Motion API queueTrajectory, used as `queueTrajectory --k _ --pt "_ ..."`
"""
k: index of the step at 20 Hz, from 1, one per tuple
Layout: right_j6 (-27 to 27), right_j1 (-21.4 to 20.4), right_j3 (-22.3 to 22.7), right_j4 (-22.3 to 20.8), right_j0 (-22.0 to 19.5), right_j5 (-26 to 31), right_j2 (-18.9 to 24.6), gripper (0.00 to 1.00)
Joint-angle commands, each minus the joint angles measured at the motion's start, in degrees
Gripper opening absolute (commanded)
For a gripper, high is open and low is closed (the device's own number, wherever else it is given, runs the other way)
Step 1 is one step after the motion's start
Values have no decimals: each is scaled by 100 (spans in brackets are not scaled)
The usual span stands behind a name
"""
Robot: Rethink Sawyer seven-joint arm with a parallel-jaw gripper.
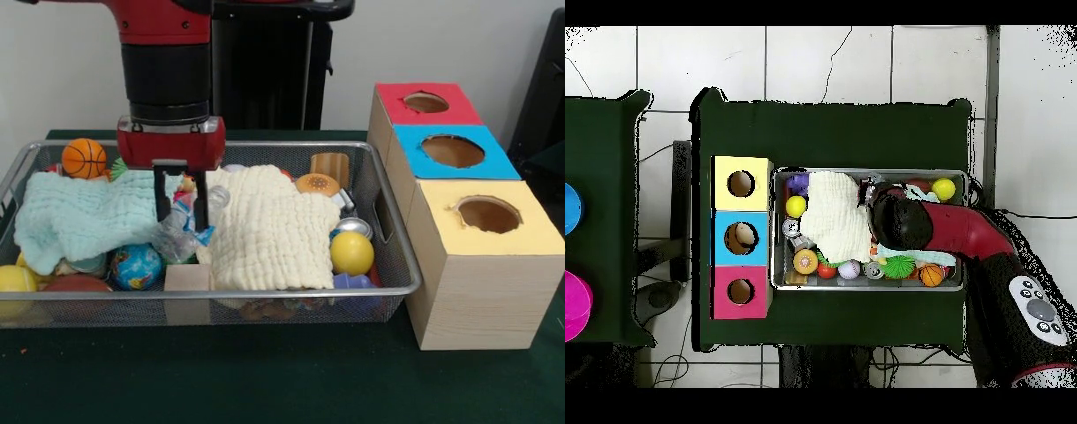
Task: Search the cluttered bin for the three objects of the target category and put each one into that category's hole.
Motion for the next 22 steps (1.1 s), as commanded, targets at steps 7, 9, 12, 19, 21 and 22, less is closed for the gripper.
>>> queueTrajectory --k 7,9,12,19,21,22 --pt "-153 54 873 774 -107 1669 956 0" --pt "-121 22 979 855 -136 1744 998 0" --pt "-44 -89 1071 895 -116 1777 996 0" --pt "174 -516 1287 997 36 1835 950 0" --pt "294 -788 1350 1010 173 1850 868 0" --pt "339 -882 1363 1017 232 1868 834 0"
